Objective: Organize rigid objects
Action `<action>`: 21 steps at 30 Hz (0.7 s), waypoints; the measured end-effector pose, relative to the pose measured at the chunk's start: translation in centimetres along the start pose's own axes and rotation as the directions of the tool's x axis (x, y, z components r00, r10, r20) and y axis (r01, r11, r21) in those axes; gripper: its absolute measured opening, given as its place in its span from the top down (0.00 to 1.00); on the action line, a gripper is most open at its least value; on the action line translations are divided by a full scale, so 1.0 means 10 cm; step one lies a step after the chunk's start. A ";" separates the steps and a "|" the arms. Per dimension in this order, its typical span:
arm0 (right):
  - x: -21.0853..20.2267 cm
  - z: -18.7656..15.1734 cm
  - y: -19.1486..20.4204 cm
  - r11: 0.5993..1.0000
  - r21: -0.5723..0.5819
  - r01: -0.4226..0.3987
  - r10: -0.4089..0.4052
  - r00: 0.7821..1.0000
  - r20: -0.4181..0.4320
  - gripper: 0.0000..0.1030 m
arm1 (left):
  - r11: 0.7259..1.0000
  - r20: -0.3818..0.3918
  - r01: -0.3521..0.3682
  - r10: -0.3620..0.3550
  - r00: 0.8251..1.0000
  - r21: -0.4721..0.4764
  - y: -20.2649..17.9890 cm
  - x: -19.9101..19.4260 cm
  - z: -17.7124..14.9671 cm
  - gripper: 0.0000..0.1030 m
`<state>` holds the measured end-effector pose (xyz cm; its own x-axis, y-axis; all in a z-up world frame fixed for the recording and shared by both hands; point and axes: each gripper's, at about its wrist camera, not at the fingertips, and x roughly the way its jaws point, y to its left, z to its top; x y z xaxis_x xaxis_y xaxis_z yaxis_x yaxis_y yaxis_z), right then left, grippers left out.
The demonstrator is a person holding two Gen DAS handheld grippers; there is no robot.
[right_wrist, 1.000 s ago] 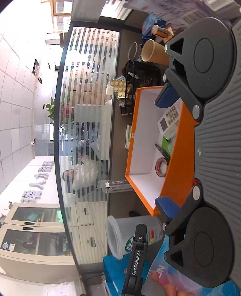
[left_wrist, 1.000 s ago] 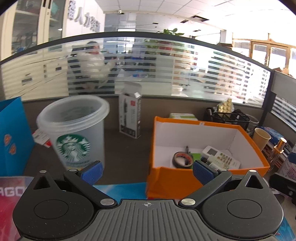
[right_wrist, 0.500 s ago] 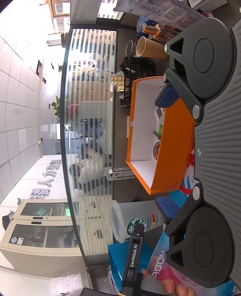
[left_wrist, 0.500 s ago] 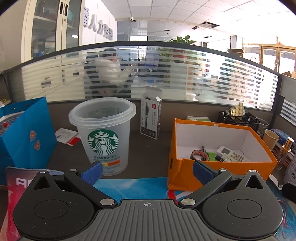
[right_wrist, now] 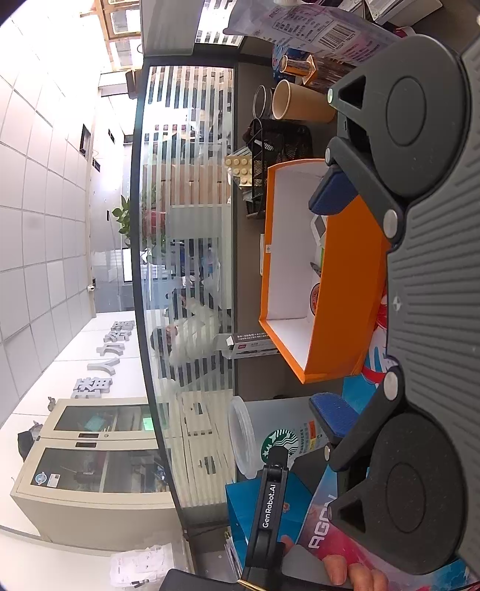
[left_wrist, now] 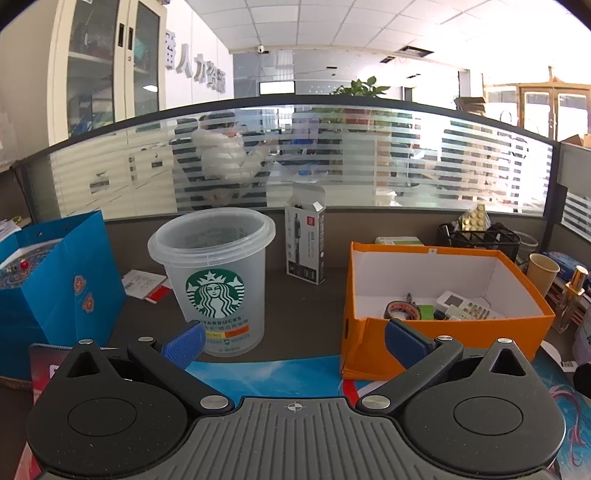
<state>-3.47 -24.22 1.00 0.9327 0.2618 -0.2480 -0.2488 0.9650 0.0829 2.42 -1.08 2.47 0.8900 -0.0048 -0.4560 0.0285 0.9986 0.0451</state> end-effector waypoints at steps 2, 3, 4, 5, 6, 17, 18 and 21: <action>0.00 0.00 0.00 1.000 -0.004 -0.001 0.001 1.000 0.000 0.00 | 1.000 0.000 -0.005 0.005 1.000 0.016 -0.03 0.00 0.00 0.00; 0.00 -0.01 0.01 1.000 -0.006 0.000 0.000 1.000 0.000 0.00 | 1.000 -0.002 -0.013 0.013 1.000 0.025 -0.05 0.00 0.00 0.00; 0.00 -0.01 0.01 1.000 -0.008 -0.001 0.001 1.000 -0.002 0.00 | 0.999 -0.003 -0.017 0.017 1.000 0.034 -0.07 0.00 -0.01 0.00; 0.00 -0.01 0.01 1.000 -0.009 -0.003 0.003 1.000 -0.002 0.00 | 0.999 -0.008 -0.014 0.015 1.000 0.044 -0.08 0.01 -0.01 0.00; 0.00 -0.01 0.01 1.000 -0.012 -0.004 0.004 1.000 -0.004 0.00 | 0.999 -0.012 -0.009 0.009 1.000 0.049 -0.09 0.02 -0.02 0.00; 0.04 -0.06 0.00 1.000 -0.020 0.007 -0.007 1.000 -0.021 0.00 | 0.999 -0.040 0.023 -0.022 0.999 0.043 -0.20 0.05 -0.05 0.00; 0.04 -0.07 0.00 1.000 -0.020 0.008 -0.008 1.000 -0.023 0.00 | 0.999 -0.040 0.028 -0.026 0.999 0.038 -0.20 0.05 -0.05 0.00; 0.05 -0.08 0.00 1.000 -0.016 0.009 -0.009 1.000 -0.028 0.00 | 0.999 -0.035 0.026 -0.025 0.999 0.031 -0.24 0.05 -0.05 0.00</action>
<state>-3.17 -24.02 0.14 0.9274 0.2534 -0.2752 -0.2450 0.9673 0.0650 2.54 -3.48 1.68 0.8722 -0.0282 -0.4883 0.0663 0.9959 0.0610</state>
